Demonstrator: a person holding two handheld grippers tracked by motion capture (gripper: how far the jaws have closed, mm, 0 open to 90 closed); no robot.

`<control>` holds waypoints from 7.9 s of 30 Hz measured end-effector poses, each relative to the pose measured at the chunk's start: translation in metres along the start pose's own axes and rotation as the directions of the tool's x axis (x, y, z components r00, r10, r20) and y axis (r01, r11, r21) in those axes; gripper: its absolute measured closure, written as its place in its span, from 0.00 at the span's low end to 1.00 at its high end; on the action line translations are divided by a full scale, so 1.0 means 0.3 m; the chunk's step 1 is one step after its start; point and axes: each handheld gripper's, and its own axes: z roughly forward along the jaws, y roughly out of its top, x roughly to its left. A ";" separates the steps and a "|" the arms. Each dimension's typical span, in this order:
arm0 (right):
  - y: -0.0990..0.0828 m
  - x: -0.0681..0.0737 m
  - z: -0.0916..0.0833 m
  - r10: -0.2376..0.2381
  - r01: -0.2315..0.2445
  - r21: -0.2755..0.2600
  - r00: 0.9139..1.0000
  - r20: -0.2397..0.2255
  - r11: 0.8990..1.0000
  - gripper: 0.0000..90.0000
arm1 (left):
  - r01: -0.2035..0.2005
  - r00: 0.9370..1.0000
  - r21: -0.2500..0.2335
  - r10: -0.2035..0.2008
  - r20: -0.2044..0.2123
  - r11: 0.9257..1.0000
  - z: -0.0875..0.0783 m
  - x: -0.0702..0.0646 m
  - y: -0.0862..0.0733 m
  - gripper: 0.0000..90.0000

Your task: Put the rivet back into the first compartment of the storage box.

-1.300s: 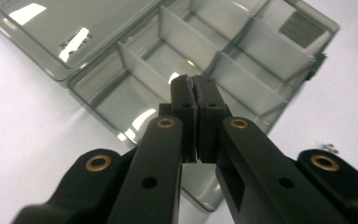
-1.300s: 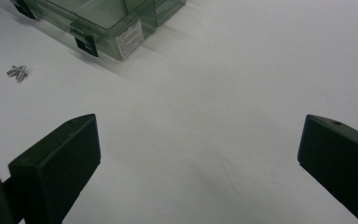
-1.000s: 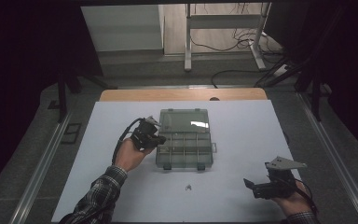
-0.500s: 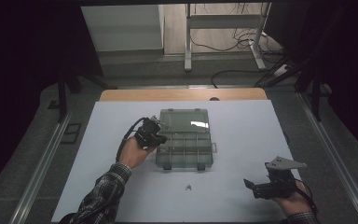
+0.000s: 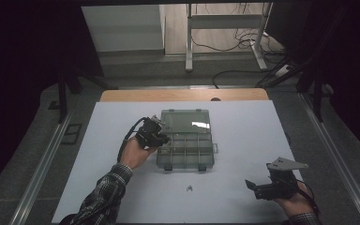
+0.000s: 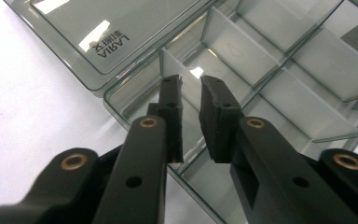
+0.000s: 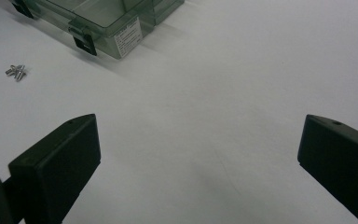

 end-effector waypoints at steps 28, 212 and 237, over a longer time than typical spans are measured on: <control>0.000 0.001 0.001 -0.001 0.001 0.004 1.000 0.003 1.000 0.00 | -0.035 0.999 -0.058 0.037 0.038 0.998 -0.081 -0.065 -0.028 0.18; -0.002 -0.002 0.000 0.002 -0.002 0.006 1.000 0.011 1.000 0.00 | -0.078 0.994 0.008 0.077 0.081 0.997 -0.122 -0.130 -0.003 0.92; -0.003 -0.001 0.002 0.000 0.000 0.007 1.000 0.005 1.000 0.00 | -0.004 1.000 0.014 0.004 0.003 1.000 -0.019 -0.003 0.013 0.92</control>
